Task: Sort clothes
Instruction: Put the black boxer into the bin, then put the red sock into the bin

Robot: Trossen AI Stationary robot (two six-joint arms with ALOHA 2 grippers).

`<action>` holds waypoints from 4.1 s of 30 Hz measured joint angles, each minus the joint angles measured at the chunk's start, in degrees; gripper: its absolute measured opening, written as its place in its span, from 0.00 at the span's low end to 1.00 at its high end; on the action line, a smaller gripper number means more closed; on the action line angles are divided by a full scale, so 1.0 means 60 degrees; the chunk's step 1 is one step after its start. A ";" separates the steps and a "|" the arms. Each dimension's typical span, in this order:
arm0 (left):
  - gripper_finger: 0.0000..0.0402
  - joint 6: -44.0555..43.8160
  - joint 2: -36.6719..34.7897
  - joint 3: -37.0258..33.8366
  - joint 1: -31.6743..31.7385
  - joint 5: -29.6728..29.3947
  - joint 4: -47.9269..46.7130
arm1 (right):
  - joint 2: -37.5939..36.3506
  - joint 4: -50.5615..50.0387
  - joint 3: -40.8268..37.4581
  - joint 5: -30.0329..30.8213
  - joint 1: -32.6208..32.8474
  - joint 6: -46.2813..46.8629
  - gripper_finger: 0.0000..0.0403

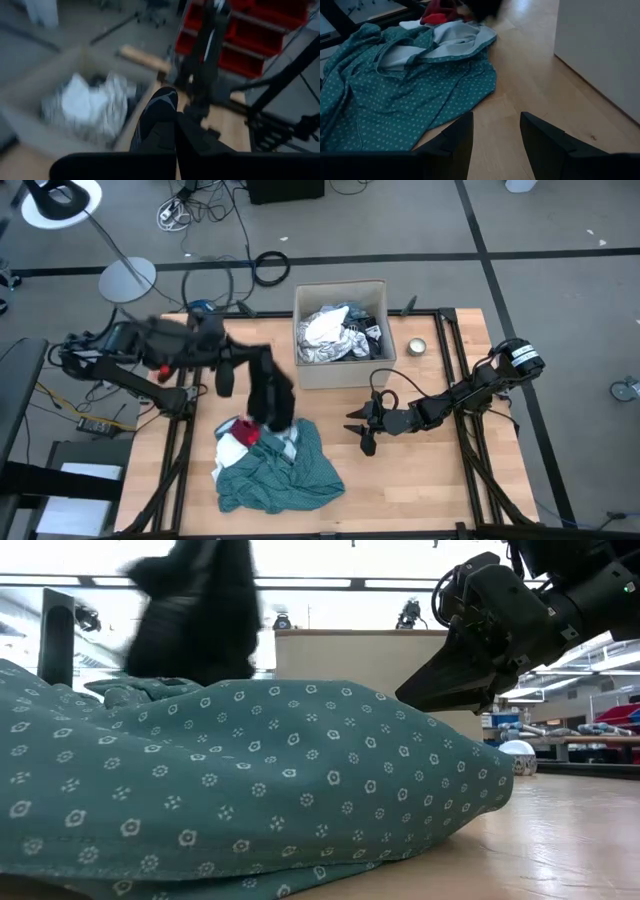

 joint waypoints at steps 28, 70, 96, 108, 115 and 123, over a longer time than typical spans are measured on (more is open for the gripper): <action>0.00 0.4656 0.6193 0.7306 0.4857 0.3497 0.2312 | -0.0003 -0.0432 0.0004 0.0000 0.0000 -0.0047 0.41; 0.32 0.3907 1.2074 0.7288 0.5540 0.4349 -0.1702 | -0.0003 -0.0488 0.0004 0.0000 0.0000 0.0007 0.41; 0.33 0.4932 0.6915 0.7451 0.3334 0.3803 -0.2952 | -0.0003 -0.0161 0.0002 -0.0357 0.0021 -0.0157 0.41; 0.33 0.3929 0.4863 0.6187 0.1482 0.2205 -0.4219 | -0.0003 -0.0120 0.0003 -0.0612 0.0033 0.0000 0.41; 0.33 0.2792 0.1702 0.1589 -0.0118 0.0355 -0.2371 | -0.0003 -0.0009 0.0003 -0.0644 0.0033 0.0011 0.41; 0.33 0.2293 -0.2282 -0.4971 -0.0813 0.0676 0.1975 | 0.0004 0.0548 0.0245 -0.0901 0.0033 -0.0139 0.41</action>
